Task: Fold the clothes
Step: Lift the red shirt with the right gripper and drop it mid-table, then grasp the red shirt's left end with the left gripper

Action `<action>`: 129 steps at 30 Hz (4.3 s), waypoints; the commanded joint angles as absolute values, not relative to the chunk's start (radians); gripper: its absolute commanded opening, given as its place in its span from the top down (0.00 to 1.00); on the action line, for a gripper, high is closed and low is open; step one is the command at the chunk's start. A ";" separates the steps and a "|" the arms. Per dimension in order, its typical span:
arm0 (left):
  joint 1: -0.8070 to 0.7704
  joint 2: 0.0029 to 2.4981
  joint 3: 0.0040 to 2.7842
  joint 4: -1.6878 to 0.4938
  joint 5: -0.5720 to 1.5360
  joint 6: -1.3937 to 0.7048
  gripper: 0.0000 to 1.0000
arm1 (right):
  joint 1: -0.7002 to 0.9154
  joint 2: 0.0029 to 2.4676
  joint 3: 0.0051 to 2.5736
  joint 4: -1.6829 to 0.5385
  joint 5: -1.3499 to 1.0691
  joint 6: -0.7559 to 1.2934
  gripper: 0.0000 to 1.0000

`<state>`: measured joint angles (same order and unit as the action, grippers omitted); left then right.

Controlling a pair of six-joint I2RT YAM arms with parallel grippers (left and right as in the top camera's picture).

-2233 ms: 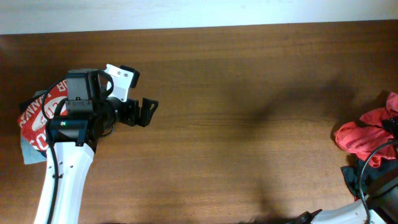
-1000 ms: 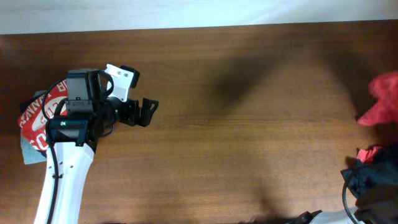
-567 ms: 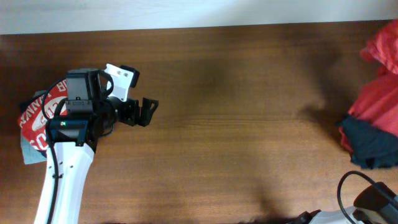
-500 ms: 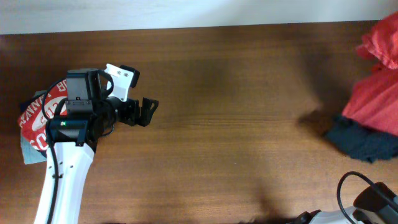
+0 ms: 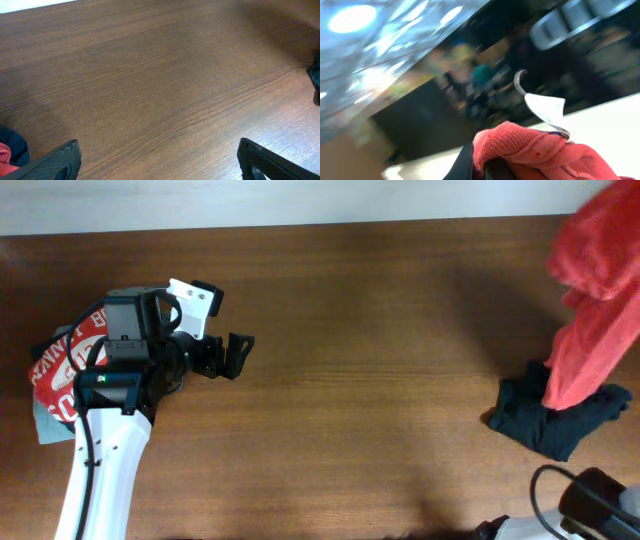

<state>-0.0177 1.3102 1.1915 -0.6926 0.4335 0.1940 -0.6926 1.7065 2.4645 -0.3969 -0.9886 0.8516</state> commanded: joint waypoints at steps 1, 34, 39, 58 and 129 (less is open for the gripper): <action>-0.022 1.308 1.209 -0.688 0.422 0.203 0.01 | -0.529 1.715 2.485 -0.459 -1.043 0.827 0.96; -0.022 1.307 1.388 -0.731 0.088 0.203 0.01 | 0.234 2.063 2.482 -1.362 -0.250 0.260 0.42; -0.022 1.307 1.388 -0.735 0.089 0.203 0.01 | 0.047 2.048 2.482 -1.465 -0.257 0.275 0.31; -0.022 1.310 1.388 -0.733 0.088 0.203 0.01 | -0.542 2.055 1.737 -1.527 -0.085 0.437 0.96; -0.268 1.984 1.388 -0.714 0.334 0.290 0.24 | 0.044 1.749 1.996 -1.271 -0.556 -0.228 0.44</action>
